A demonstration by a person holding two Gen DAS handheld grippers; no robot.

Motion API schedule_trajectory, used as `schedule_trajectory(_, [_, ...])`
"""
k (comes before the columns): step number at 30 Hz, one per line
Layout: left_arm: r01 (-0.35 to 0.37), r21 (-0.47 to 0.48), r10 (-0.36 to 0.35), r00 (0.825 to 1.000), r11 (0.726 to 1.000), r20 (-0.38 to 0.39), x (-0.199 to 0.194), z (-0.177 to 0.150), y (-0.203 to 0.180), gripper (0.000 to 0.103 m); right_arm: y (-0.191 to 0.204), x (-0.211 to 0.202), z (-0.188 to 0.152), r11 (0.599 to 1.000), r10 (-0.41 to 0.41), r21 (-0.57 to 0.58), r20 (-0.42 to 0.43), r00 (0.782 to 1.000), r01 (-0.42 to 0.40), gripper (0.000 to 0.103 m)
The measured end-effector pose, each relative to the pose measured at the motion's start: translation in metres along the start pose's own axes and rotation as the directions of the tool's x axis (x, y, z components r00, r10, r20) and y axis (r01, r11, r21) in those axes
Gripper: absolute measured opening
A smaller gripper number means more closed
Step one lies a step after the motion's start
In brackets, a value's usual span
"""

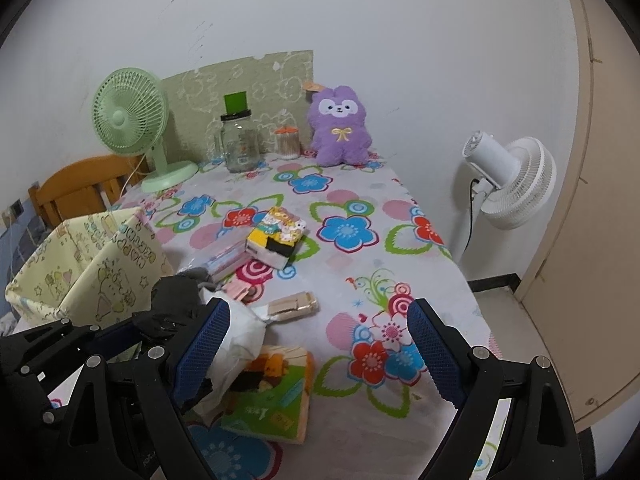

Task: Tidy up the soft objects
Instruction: 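Grasp the white tissue pack with the right tool while the left tool holds the umbrella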

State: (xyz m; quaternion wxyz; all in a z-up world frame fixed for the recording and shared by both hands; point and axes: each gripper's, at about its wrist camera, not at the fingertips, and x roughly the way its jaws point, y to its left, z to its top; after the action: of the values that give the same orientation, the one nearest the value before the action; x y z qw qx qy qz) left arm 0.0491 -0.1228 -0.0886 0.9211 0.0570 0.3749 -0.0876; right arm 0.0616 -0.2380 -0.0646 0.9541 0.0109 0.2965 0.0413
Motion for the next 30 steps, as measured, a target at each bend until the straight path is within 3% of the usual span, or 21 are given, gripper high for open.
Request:
schedule_trajectory(23, [0.023,-0.022,-0.023,1.0,0.999,-0.019,0.01,-0.018,0.009,0.031,0.02,0.035,-0.02,0.998,0.059,-0.001,-0.135,0.989,-0.06,0.085])
schedule_trajectory(30, [0.029,-0.025,-0.03,0.999,0.999,-0.024,0.013,-0.016,0.011,0.031,0.027,0.052,-0.018,0.99,0.144,0.026,-0.183,0.972,-0.142,0.07])
